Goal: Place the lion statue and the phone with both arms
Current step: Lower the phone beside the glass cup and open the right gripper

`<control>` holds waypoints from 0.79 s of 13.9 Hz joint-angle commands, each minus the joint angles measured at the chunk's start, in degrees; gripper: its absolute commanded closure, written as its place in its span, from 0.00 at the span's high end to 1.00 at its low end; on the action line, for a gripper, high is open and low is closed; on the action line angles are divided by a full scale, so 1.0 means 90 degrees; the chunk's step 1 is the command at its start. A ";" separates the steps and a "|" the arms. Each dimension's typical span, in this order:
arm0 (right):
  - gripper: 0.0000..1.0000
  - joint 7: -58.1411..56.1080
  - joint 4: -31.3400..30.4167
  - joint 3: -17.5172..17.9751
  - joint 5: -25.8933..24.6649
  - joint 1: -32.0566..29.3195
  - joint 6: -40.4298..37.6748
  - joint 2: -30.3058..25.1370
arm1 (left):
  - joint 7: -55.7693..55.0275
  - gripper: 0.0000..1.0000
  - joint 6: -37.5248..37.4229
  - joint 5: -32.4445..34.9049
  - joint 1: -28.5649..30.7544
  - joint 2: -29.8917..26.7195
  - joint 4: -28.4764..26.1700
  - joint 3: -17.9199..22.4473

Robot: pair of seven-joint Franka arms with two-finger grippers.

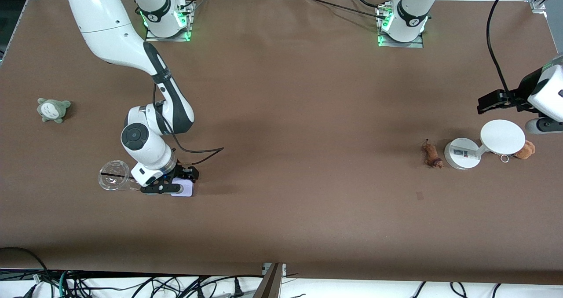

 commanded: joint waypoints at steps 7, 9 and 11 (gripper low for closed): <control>1.00 -0.0203 -0.0269 -0.0045 0.0398 -0.0086 -0.1254 -0.1109 | -0.0067 1.00 -0.0033 0.0143 -0.0054 0.0117 0.0105 0.0006; 1.00 -0.0193 -0.0172 -0.0143 0.0398 -0.0086 -0.2024 -0.1490 | -0.0028 1.00 -0.0033 0.0134 0.0014 0.0117 0.0115 0.0006; 1.00 -0.0232 -0.0162 -0.0270 0.0388 -0.0086 -0.2690 -0.1949 | -0.0028 1.00 -0.0033 0.0134 0.0015 0.0117 0.0134 0.0015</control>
